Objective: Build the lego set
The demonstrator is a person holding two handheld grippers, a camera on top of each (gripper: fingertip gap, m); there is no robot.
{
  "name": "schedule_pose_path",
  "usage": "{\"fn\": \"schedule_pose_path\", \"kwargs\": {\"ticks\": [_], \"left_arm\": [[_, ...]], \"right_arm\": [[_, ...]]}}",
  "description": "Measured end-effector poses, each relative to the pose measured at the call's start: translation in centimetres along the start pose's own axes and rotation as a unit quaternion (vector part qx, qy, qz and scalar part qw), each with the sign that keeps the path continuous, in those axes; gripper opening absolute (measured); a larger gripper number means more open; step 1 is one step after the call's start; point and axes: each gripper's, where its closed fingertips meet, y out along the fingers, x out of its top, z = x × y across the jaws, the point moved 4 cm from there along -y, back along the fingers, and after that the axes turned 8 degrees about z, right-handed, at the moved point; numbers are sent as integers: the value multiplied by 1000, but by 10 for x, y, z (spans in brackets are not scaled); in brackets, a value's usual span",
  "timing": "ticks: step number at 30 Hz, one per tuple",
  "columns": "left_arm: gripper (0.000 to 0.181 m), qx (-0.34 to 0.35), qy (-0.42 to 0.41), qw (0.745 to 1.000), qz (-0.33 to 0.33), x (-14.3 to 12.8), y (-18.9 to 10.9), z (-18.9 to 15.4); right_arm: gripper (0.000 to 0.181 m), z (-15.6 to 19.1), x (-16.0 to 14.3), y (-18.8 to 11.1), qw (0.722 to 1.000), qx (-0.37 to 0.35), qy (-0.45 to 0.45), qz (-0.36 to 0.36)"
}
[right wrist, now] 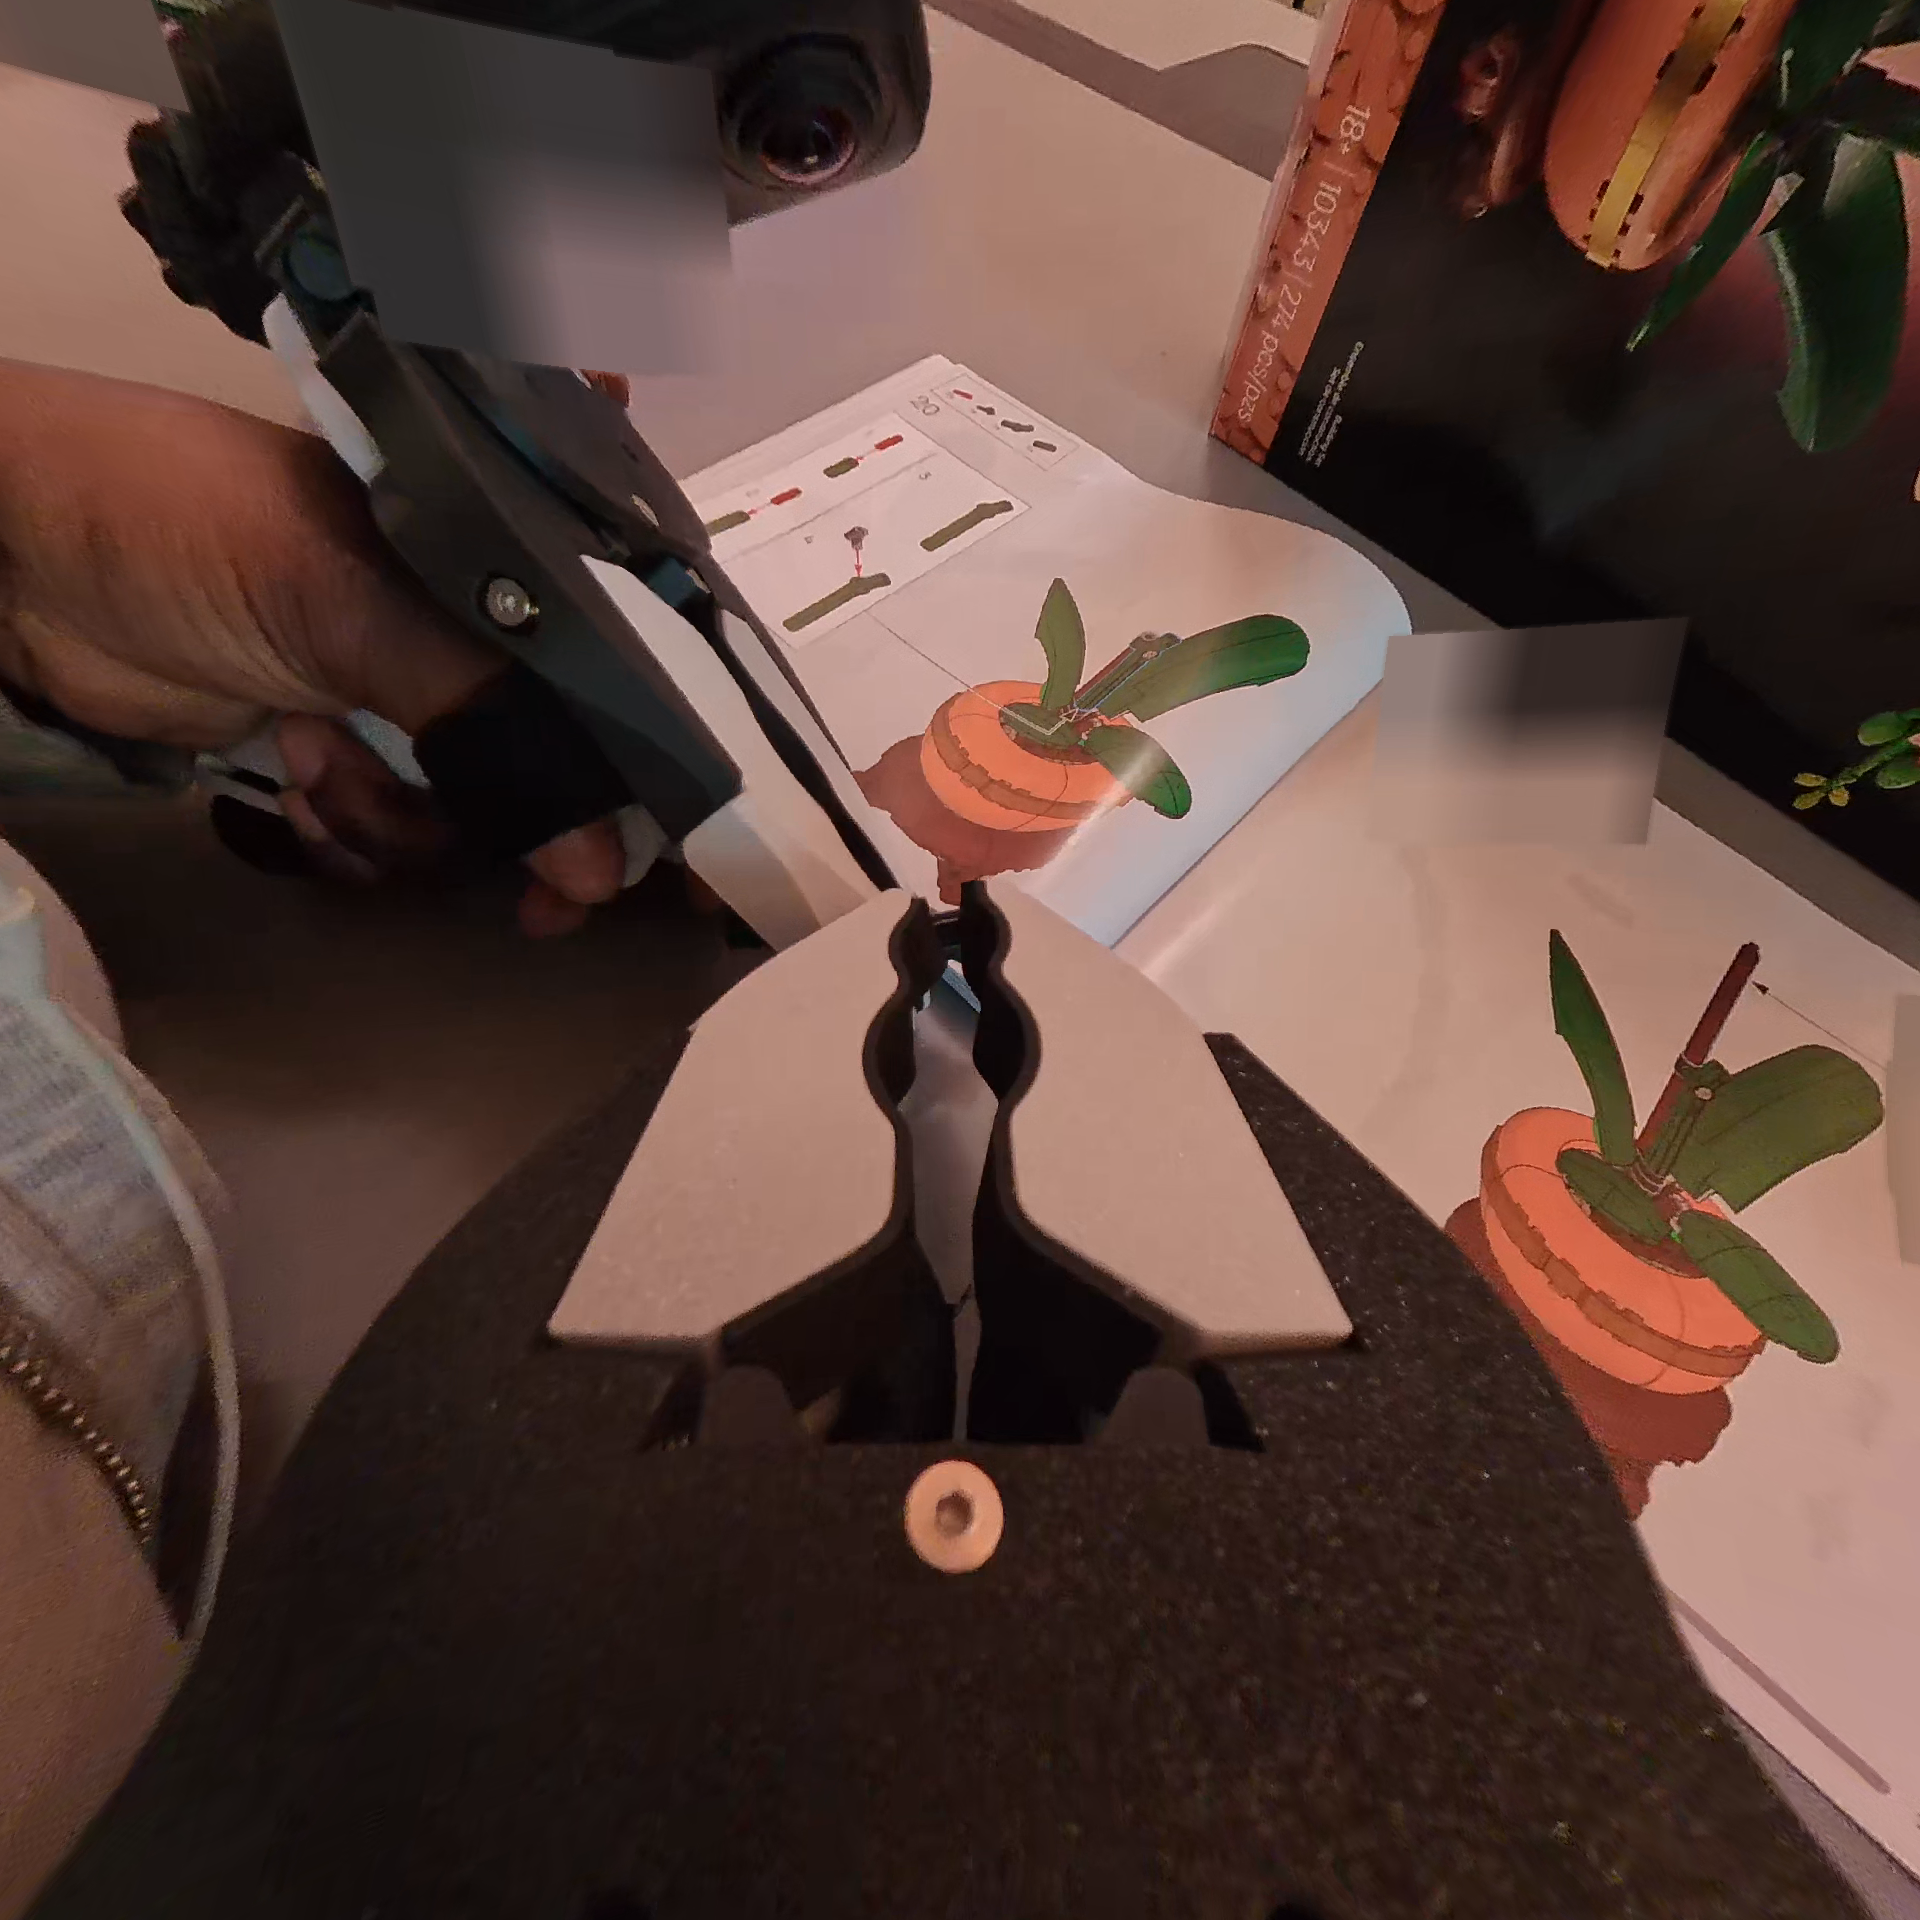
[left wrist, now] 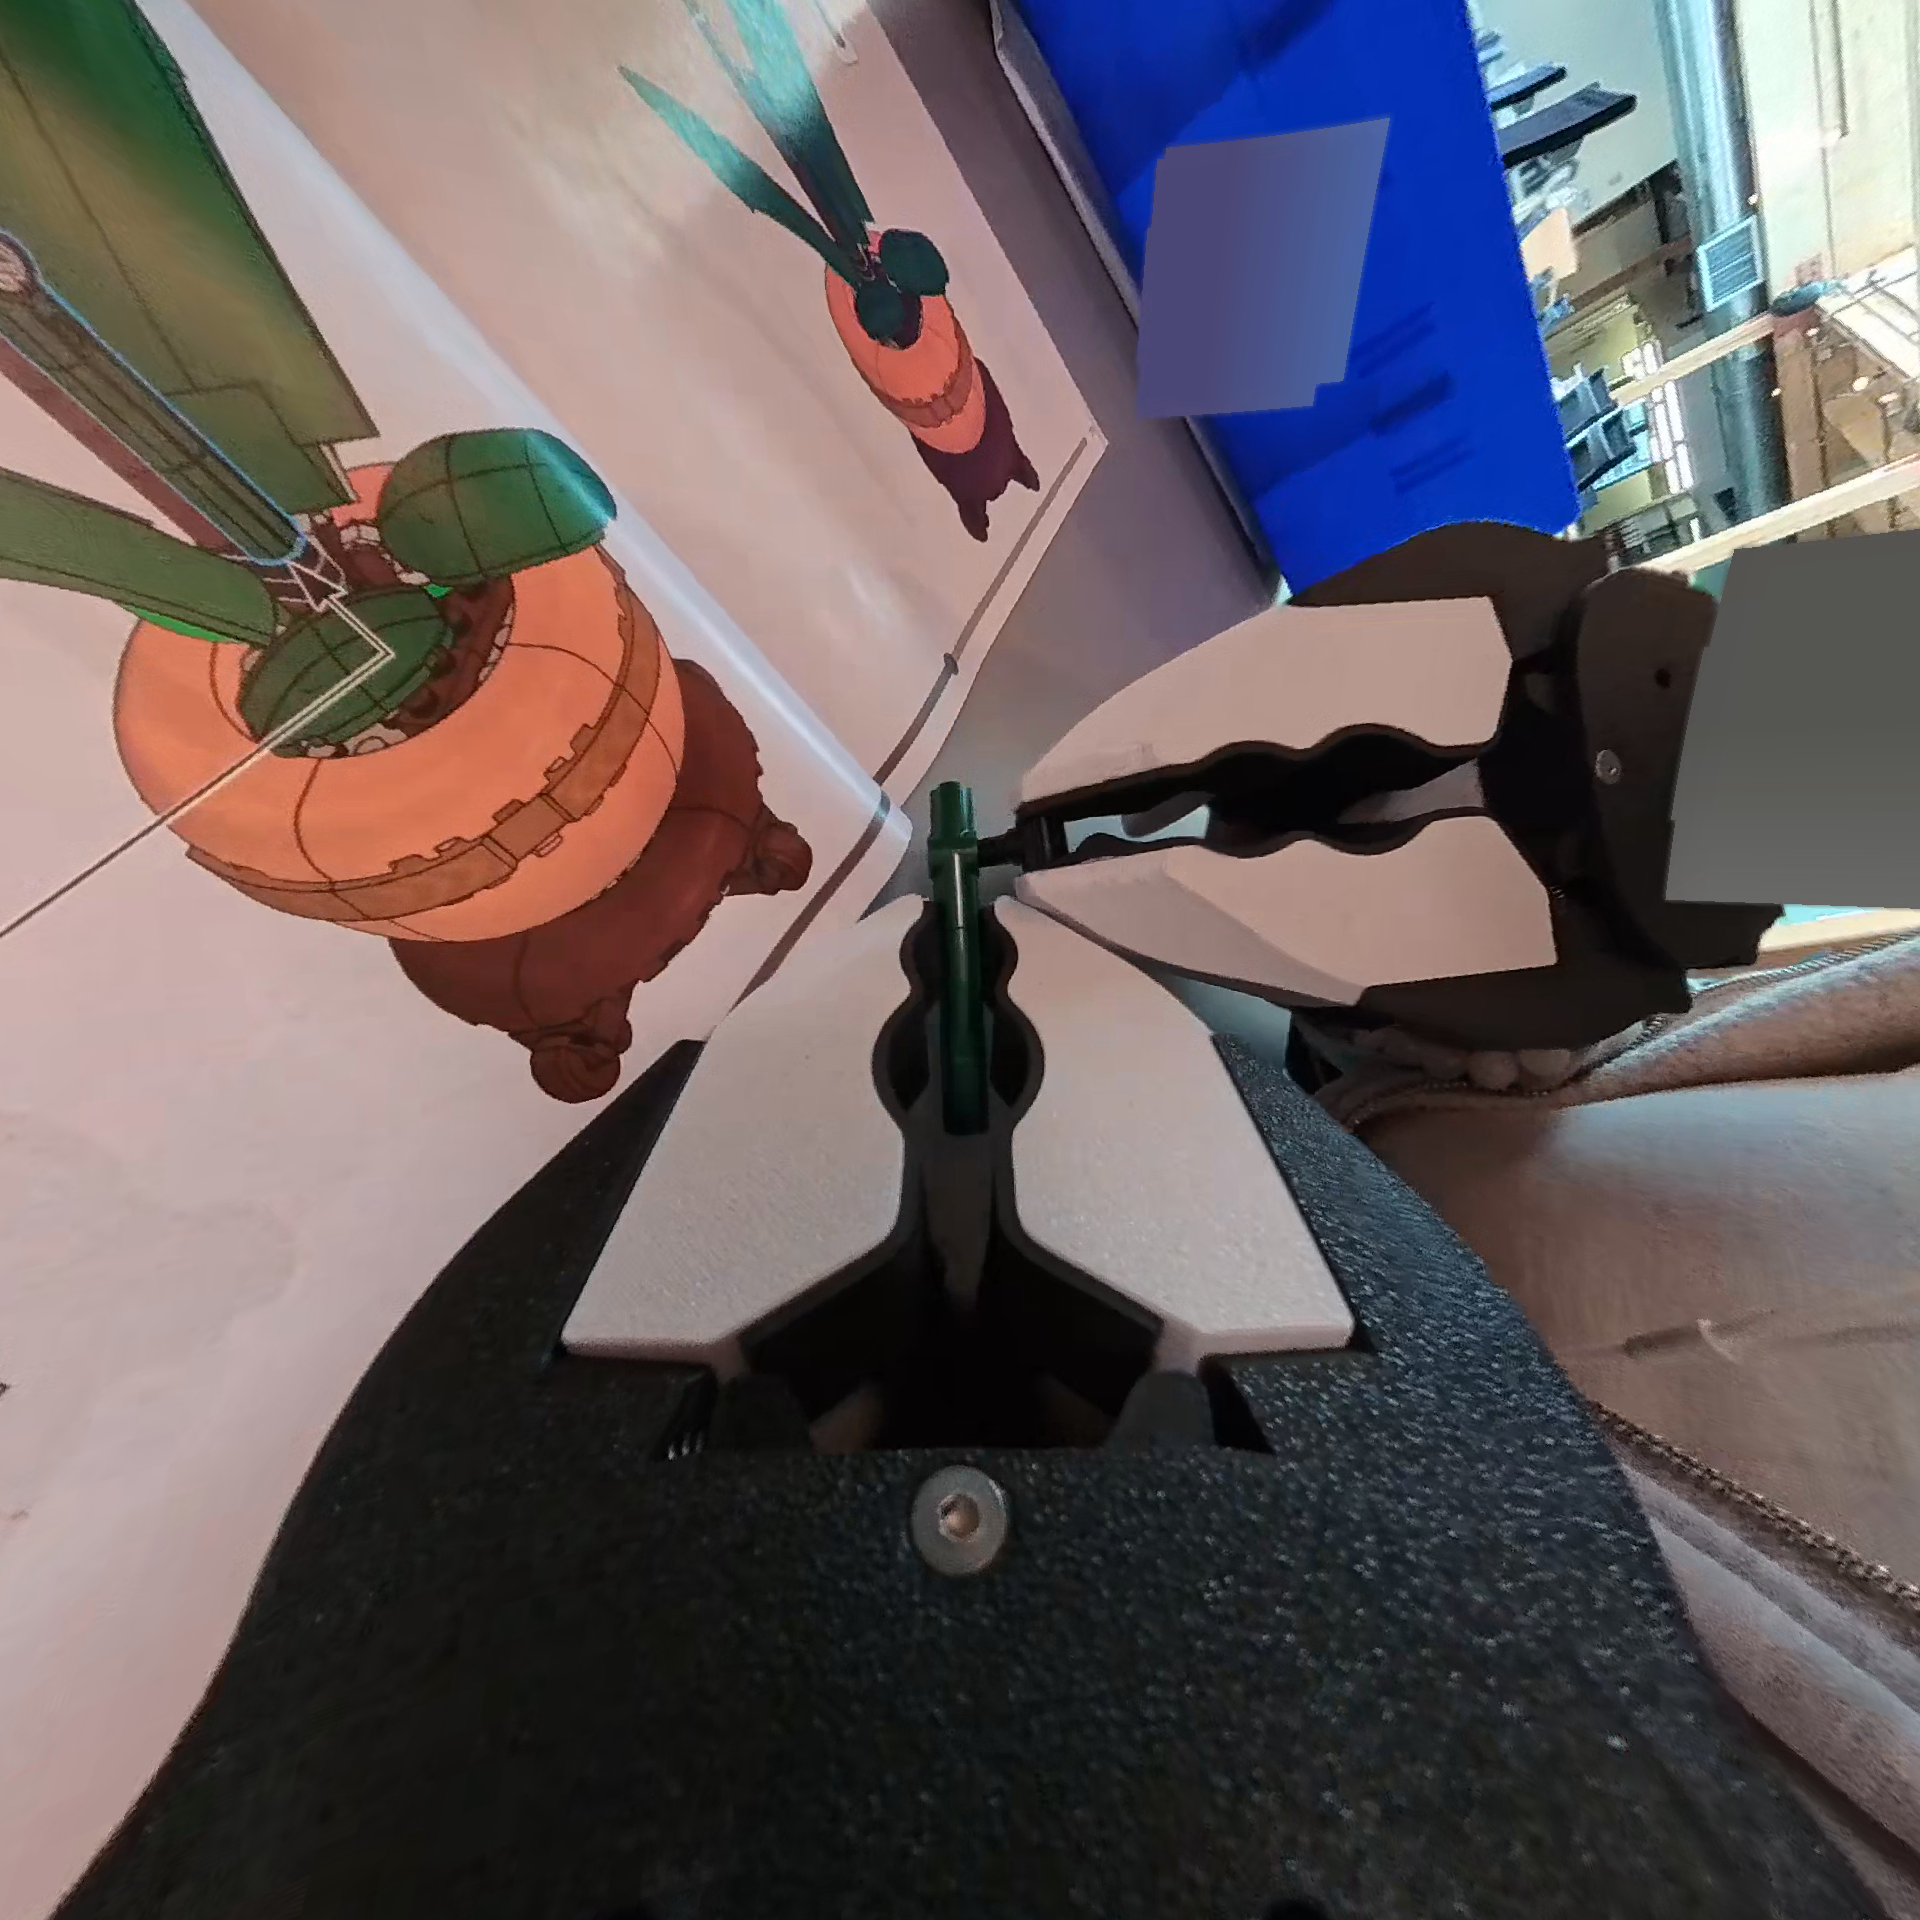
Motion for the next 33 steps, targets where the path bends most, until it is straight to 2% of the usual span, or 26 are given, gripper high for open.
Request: {"fn": "schedule_pose_path", "kwargs": {"ticks": [8,12,14,16,17,21,22,24,26,31,33], "left_arm": [[5,-20,-18,1000,1,1,-1,0],[5,-61,-16,998,20,1,0,-4],[5,-74,-7,997,33,1,1,-7],[5,-77,7,996,39,0,0,-10],[5,-76,16,996,40,0,0,-13],[6,-66,44,996,44,0,0,-24],[6,-67,45,996,41,0,0,-26],[6,-80,35,996,35,-1,0,-31],[6,-95,24,995,32,-2,0,-35],[5,-132,17,990,53,-6,0,-46],[5,-133,18,989,63,-8,2,-48]], "right_arm": [[6,-2,0,0,999,20,24,-24],[6,-10,4,-17,996,61,44,-50],[6,-20,-8,-27,996,85,30,-6],[6,-38,-36,-29,993,60,-4,103],[6,-41,-45,-29,989,62,-25,132],[7,-38,-48,-26,984,90,-52,145],[11,-40,-49,-26,983,90,-56,152],[35,-44,-53,-25,979,76,-72,176],[39,-43,-52,-27,979,77,-95,163],[34,-29,-26,-45,980,138,-138,27],[36,-29,-27,-47,976,154,-149,31]]}}
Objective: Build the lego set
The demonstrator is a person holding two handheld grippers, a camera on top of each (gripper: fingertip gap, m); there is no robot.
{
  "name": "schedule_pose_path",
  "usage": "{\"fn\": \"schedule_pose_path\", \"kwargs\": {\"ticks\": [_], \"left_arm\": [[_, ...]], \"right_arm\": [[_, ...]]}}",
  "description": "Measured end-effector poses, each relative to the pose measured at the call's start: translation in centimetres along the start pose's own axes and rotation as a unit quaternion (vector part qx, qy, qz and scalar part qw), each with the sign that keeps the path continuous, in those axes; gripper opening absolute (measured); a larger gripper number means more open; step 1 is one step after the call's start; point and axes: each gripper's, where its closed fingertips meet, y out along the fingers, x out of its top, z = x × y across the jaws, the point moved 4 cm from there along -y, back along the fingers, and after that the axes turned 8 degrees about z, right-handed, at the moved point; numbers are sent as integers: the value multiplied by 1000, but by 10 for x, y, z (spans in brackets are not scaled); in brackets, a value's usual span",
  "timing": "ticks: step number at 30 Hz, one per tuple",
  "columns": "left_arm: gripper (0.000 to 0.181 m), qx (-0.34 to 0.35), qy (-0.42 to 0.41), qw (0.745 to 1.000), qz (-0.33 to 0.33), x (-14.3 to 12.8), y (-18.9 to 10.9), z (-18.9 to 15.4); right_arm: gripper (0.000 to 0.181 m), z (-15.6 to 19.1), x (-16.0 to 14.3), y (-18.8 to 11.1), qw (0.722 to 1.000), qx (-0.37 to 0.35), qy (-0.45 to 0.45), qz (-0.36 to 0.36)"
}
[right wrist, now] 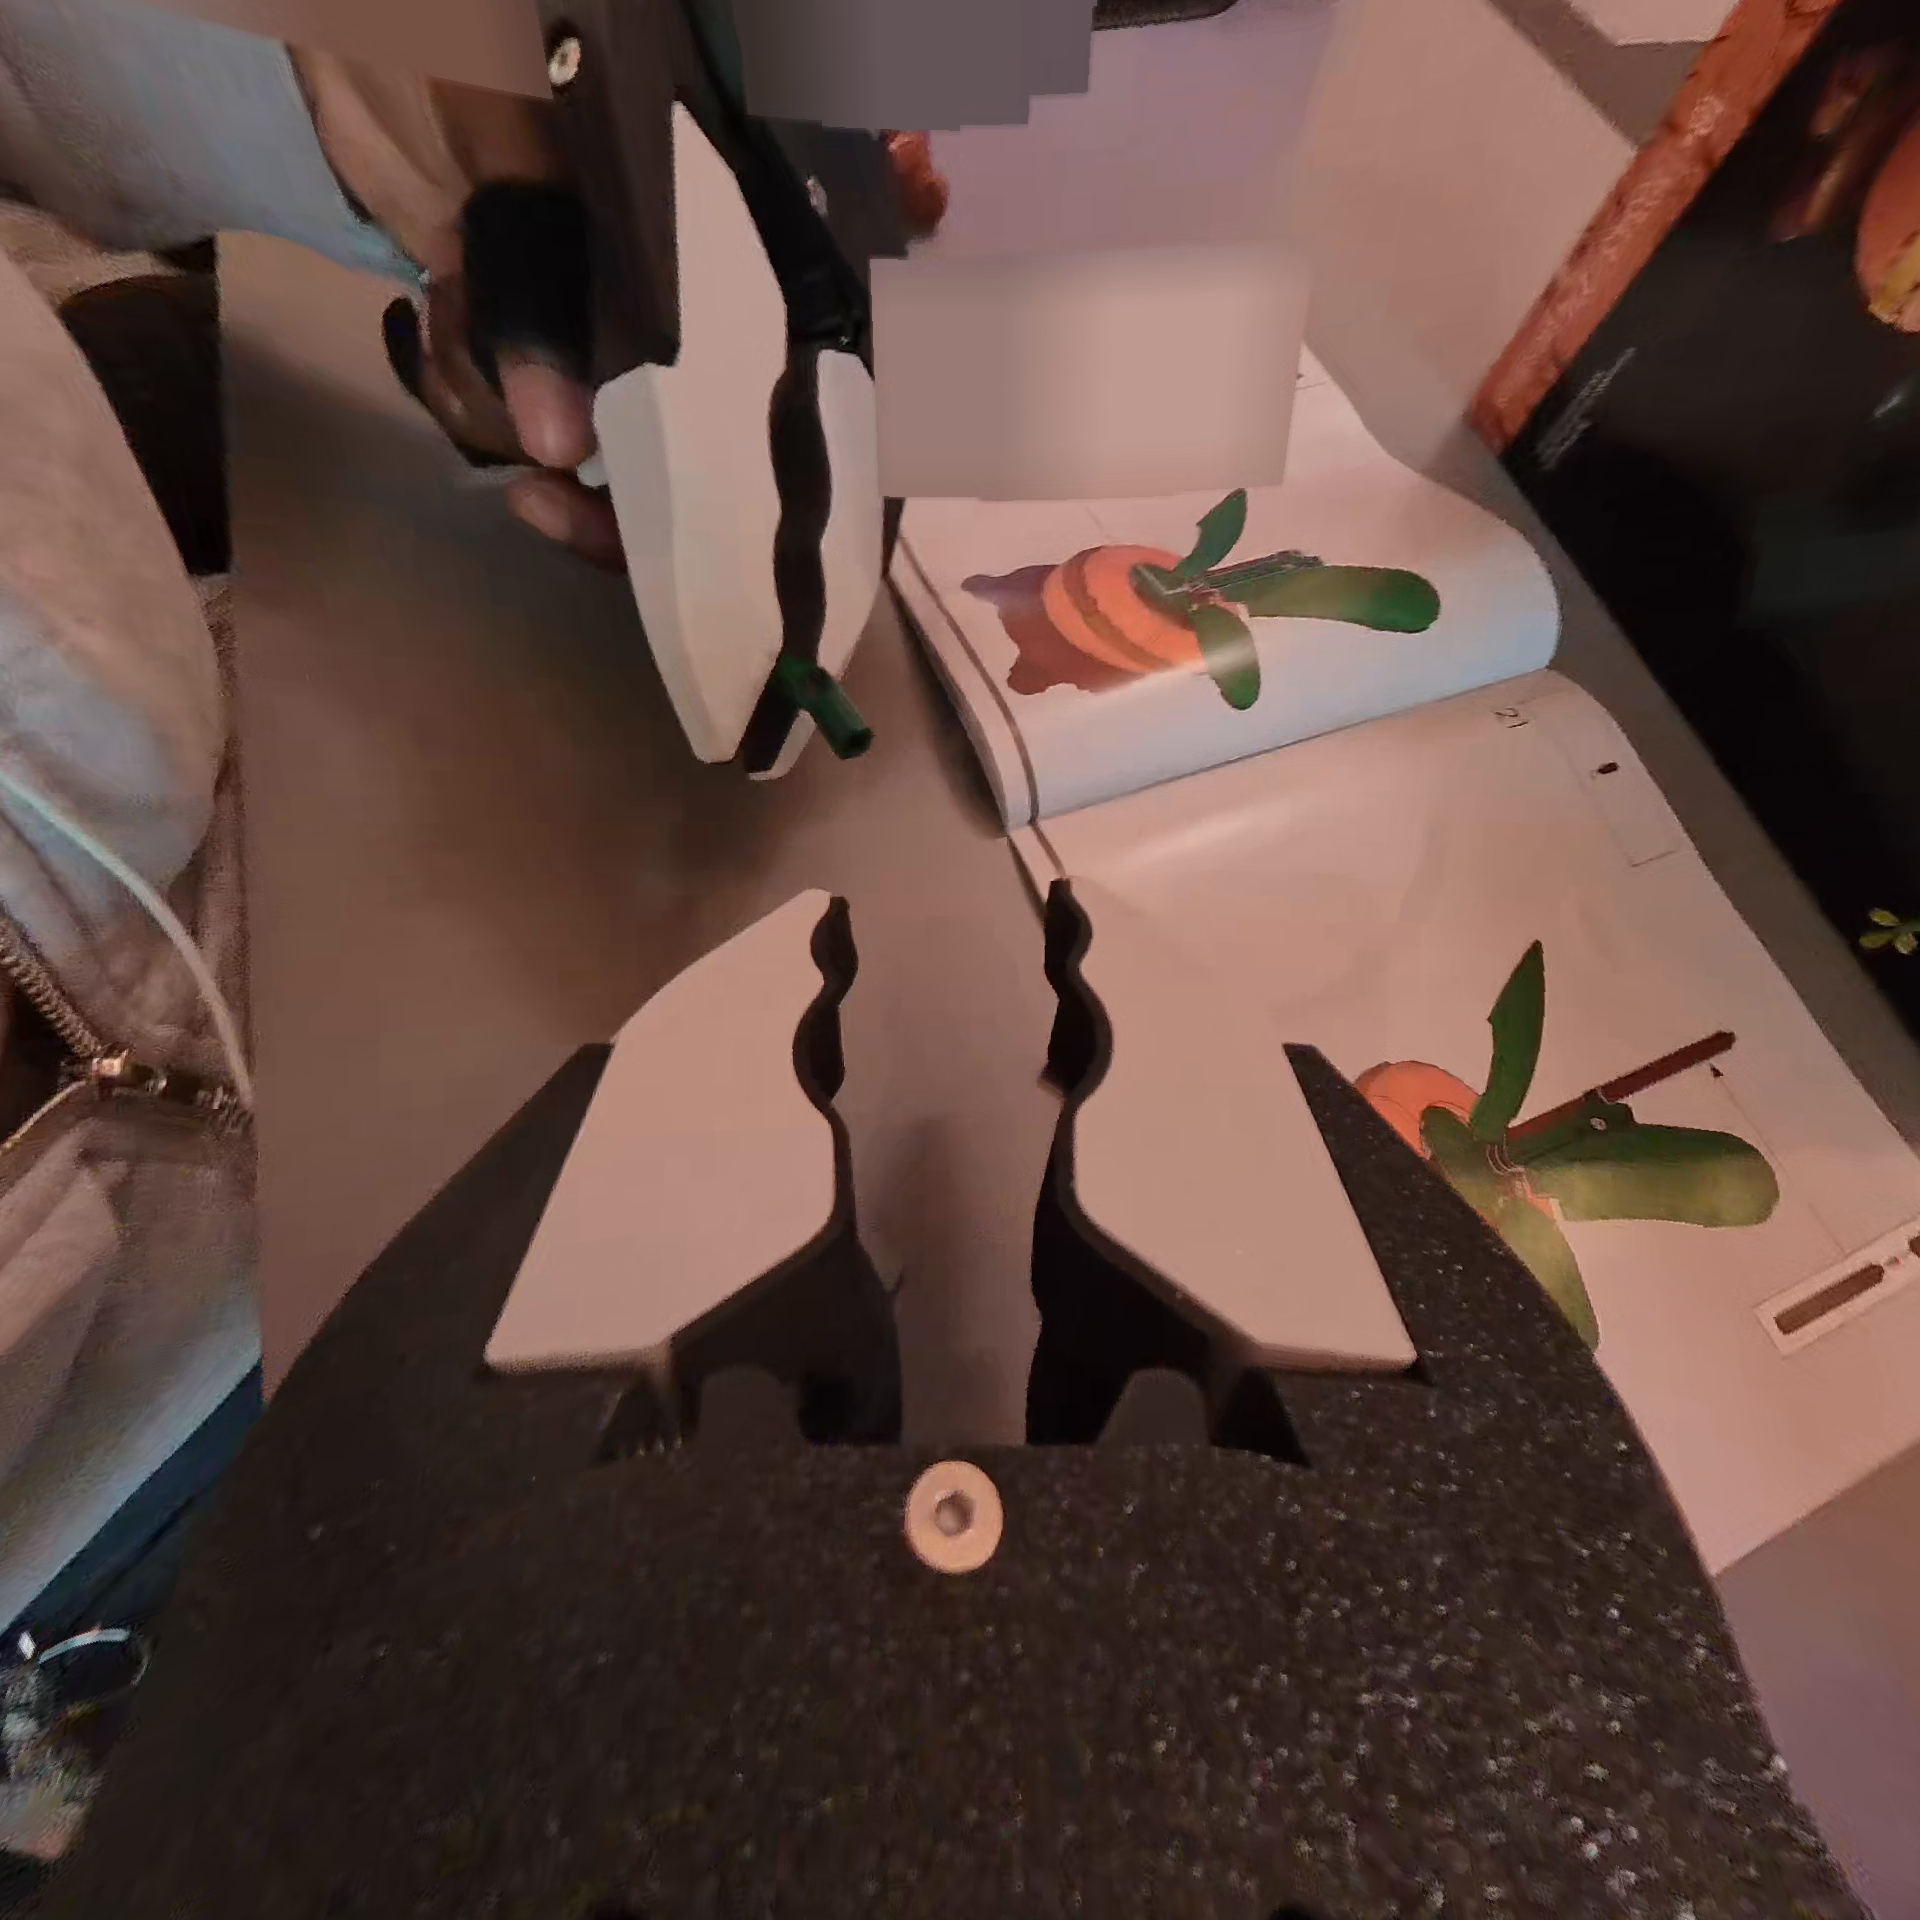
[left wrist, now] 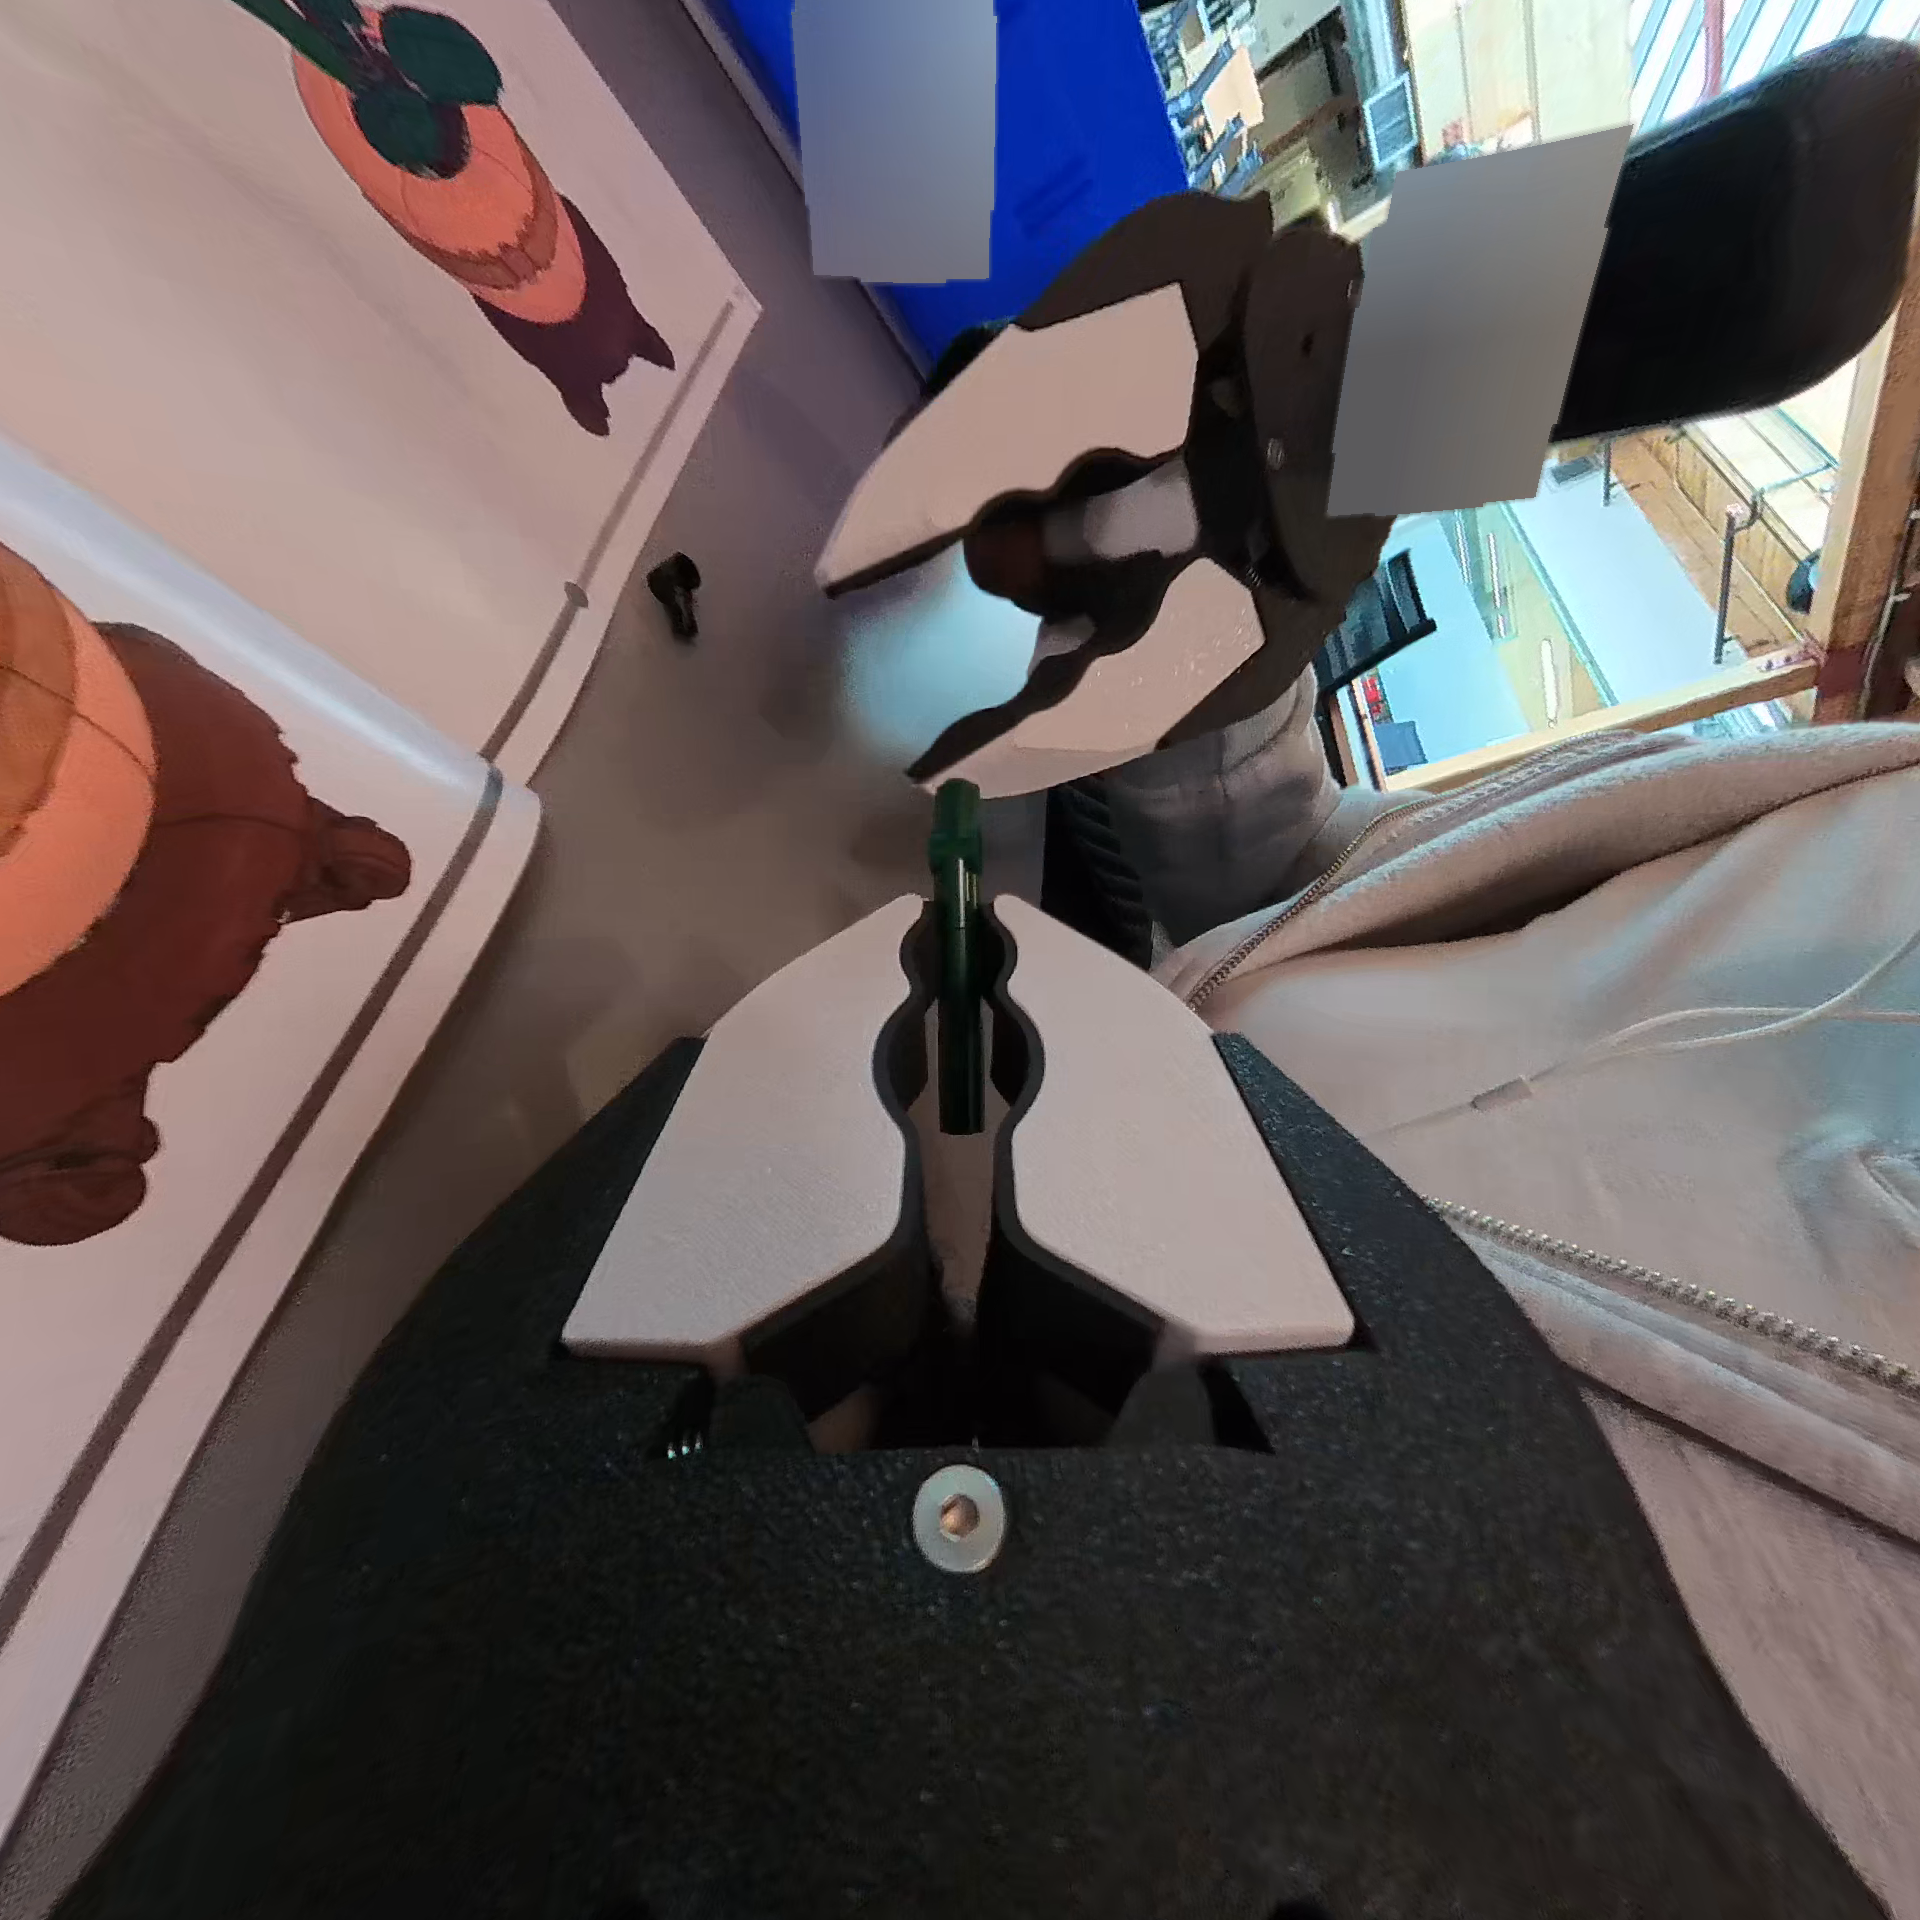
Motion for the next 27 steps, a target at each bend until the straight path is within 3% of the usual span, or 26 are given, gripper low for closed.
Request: {"fn": "schedule_pose_path", "kwargs": {"ticks": [5,11,14,16,18,21,24,27], "left_arm": [[6,-6,5,1000,24,-6,7,-8],[6,5,28,998,57,-12,17,-16],[9,23,46,997,60,-13,20,-16],[23,100,99,989,46,-10,18,-8],[34,216,199,956,12,-1,11,0],[39,356,333,873,16,7,5,2],[33,391,391,829,89,2,18,6],[23,379,403,825,118,2,29,12]], "right_arm": [[21,25,21,-8,991,33,-102,-84],[6,36,15,1,985,9,-170,-39],[6,38,10,-3,991,22,-125,-38],[6,32,1,-3,997,15,-74,-15],[6,24,-13,0,999,15,-11,29],[6,17,-25,6,997,13,36,62],[6,14,-29,12,995,12,29,92],[6,14,-29,16,993,27,27,109]]}}
